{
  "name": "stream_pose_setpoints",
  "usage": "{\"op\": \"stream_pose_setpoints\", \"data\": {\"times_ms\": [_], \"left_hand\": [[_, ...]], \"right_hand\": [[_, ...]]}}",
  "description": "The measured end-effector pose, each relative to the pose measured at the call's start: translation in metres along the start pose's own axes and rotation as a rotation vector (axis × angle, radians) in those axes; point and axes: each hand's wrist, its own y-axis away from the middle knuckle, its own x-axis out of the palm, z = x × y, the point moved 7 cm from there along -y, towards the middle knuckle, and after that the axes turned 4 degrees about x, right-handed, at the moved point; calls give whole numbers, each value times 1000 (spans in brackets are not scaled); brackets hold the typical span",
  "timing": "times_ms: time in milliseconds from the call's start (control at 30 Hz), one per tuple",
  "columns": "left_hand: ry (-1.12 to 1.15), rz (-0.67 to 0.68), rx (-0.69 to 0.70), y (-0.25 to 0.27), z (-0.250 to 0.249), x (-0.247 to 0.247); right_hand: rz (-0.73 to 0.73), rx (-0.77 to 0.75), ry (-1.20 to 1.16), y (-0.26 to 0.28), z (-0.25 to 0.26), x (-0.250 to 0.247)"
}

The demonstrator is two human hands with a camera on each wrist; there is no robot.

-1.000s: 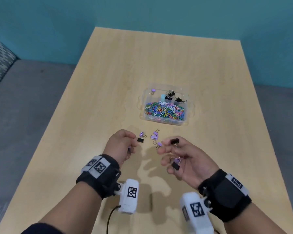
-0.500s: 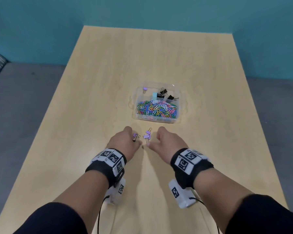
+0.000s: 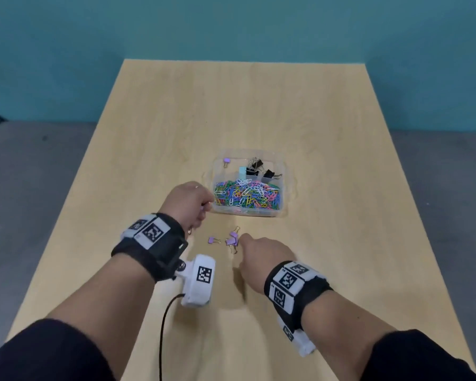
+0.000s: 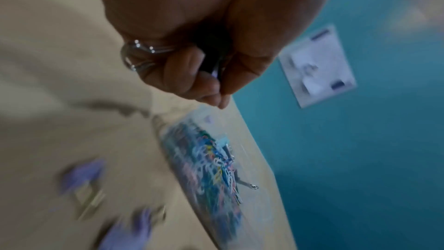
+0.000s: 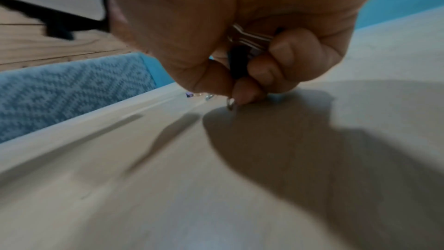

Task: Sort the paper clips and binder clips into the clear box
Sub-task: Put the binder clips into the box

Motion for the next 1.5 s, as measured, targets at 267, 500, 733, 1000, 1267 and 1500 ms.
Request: {"op": "stream_pose_setpoints", "data": {"times_ms": [267, 500, 733, 1000, 1267, 1500], "left_hand": [[-704, 59, 355, -73, -104, 60], [-403, 137, 277, -70, -89, 52], [-655, -65, 296, -14, -22, -11], [-1031, 186, 374, 8, 47, 12], [-1080, 181, 426, 7, 44, 17], [-899, 97, 308, 6, 49, 2]], "right_hand": [[140, 426, -1713, 5, -59, -11], [-145, 309, -1875, -30, -105, -84], [-226, 242, -1410, -89, -82, -139], [-121, 212, -1012, -118, -60, -144], [-349, -25, -844, -38, -19, -138], [-92, -141, -127, -12, 0, -32]]}}
